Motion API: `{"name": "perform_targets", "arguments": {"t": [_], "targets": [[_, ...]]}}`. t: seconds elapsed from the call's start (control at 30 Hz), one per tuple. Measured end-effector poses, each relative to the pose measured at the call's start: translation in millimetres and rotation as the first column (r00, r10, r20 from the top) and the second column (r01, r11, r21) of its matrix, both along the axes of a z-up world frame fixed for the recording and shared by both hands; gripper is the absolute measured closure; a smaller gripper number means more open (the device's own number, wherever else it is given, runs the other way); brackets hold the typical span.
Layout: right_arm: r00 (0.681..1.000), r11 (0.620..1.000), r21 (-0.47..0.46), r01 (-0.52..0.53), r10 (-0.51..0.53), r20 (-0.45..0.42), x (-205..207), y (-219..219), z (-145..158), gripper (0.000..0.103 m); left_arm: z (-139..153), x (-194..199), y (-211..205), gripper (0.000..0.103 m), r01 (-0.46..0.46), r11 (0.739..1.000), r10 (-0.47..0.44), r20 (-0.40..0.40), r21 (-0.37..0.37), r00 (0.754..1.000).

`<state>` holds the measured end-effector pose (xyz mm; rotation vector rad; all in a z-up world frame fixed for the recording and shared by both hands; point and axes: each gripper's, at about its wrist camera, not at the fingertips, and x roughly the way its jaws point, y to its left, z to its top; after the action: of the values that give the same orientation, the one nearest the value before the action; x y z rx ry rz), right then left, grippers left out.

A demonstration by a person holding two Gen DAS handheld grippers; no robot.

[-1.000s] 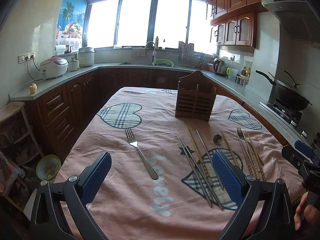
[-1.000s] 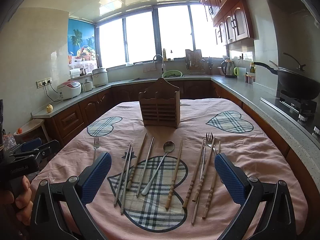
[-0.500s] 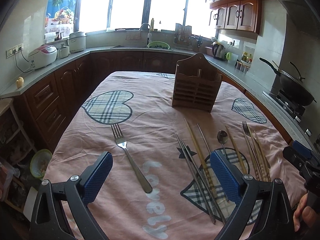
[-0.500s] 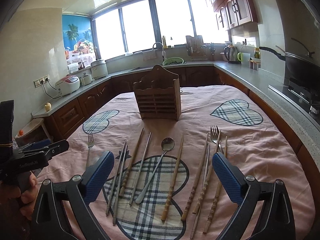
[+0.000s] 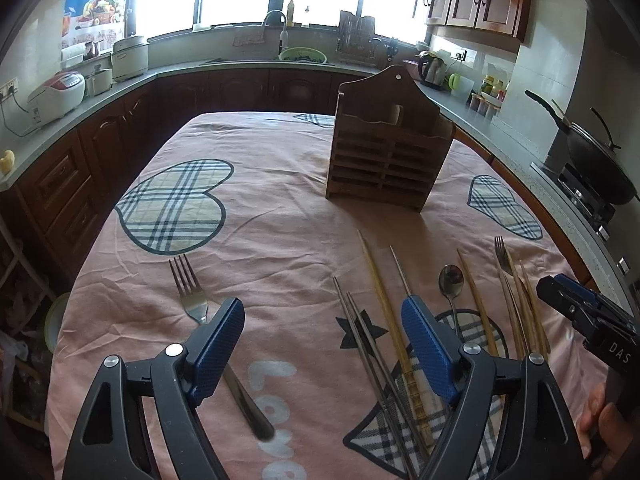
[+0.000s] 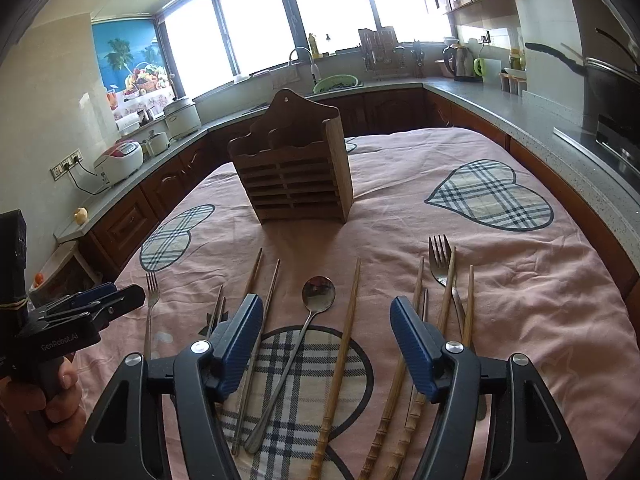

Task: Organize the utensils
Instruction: 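Lower the left tool to a bamboo chopstick while the right tool lowers to another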

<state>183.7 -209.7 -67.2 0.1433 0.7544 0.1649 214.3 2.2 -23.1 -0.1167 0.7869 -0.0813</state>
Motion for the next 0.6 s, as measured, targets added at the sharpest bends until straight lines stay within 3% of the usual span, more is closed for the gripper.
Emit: {"name": "perform_targets", "arguments": {"t": [0.37, 0.6], "targets": [[0.994, 1.0, 0.031, 0.001, 0.002, -0.111, 58, -10, -23, 0.059, -15, 73, -12, 0.035, 0.015, 1.0, -0.015, -0.064, 0.009, 0.998], [0.983, 0.999, 0.029, 0.014, -0.009, -0.183, 87, -11, -41, 0.059, -36, 116, -23, 0.049, 0.04, 0.999, -0.039, -0.133, 0.004, 0.99]]}}
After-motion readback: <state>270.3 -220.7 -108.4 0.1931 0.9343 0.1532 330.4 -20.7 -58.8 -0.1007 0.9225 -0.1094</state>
